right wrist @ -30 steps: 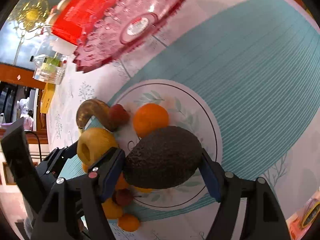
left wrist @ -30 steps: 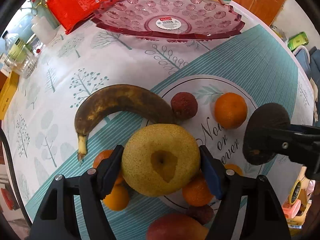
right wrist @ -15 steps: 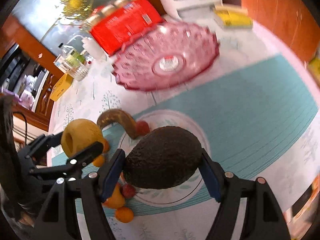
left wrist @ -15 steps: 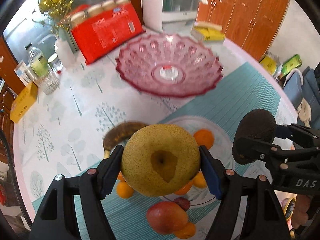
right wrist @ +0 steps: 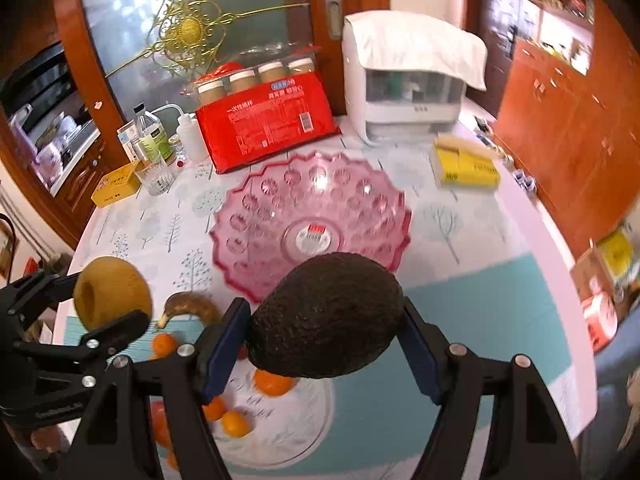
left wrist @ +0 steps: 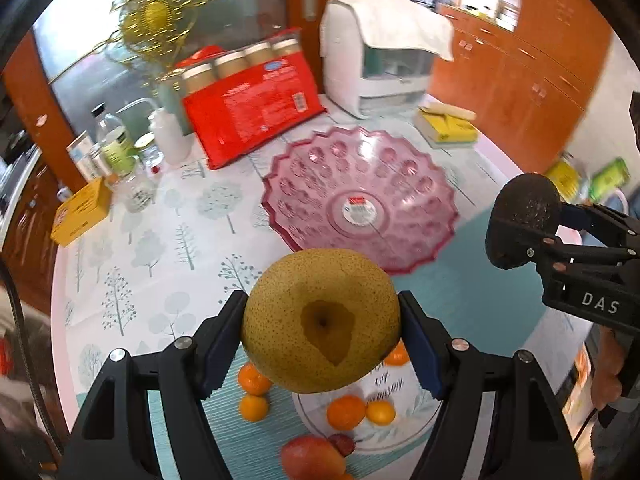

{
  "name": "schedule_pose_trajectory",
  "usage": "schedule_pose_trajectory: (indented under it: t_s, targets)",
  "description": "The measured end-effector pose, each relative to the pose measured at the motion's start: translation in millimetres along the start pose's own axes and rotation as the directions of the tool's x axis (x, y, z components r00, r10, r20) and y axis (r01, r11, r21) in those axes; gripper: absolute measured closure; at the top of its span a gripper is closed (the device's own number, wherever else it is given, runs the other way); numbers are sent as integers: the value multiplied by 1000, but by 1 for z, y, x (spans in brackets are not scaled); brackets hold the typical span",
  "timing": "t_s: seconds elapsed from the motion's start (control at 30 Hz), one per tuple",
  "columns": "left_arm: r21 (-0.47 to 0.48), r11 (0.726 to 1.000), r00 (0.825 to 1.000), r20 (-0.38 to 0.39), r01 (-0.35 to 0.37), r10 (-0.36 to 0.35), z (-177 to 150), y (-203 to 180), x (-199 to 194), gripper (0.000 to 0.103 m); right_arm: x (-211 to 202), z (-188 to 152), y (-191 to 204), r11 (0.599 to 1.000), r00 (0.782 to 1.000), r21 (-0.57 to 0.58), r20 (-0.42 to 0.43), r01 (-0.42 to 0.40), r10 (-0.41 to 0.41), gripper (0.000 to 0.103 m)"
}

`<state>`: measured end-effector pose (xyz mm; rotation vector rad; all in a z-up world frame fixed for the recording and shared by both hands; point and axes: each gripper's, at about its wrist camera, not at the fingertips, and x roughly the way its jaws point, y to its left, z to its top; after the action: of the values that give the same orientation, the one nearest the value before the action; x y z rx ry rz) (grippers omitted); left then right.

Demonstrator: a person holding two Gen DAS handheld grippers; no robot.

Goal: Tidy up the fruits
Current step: 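Lift the pear and avocado and carry both toward the pink bowl, then lower pear and avocado into the pink bowl and open both grippers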

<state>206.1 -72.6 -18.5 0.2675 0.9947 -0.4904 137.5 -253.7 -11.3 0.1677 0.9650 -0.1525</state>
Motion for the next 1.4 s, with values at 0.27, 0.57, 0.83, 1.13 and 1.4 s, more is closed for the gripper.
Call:
schedule_pose_trajectory:
  t_s: [0.27, 0.57, 0.83, 1.13, 1.4]
  targets:
    - [-139, 985, 995, -3, -100, 101, 37, -19, 28, 30, 48, 42, -32, 988, 998, -144, -40, -59, 54, 29]
    - [-203, 968, 988, -56, -150, 142, 77, -33, 96, 30, 110, 85, -57, 969, 993, -225, -74, -102, 88, 29]
    - [-224, 957, 979, -119, -186, 163, 89, -25, 145, 30, 158, 87, -58, 959, 982, -236, -146, -156, 124, 29]
    - [-232, 952, 974, -156, -199, 166, 89, -15, 184, 30, 191, 83, -55, 959, 971, -214, -189, -186, 146, 29]
    - [-229, 950, 966, -195, -212, 169, 85, -8, 207, 30, 209, 75, -49, 951, 968, -248, -214, -186, 133, 29]
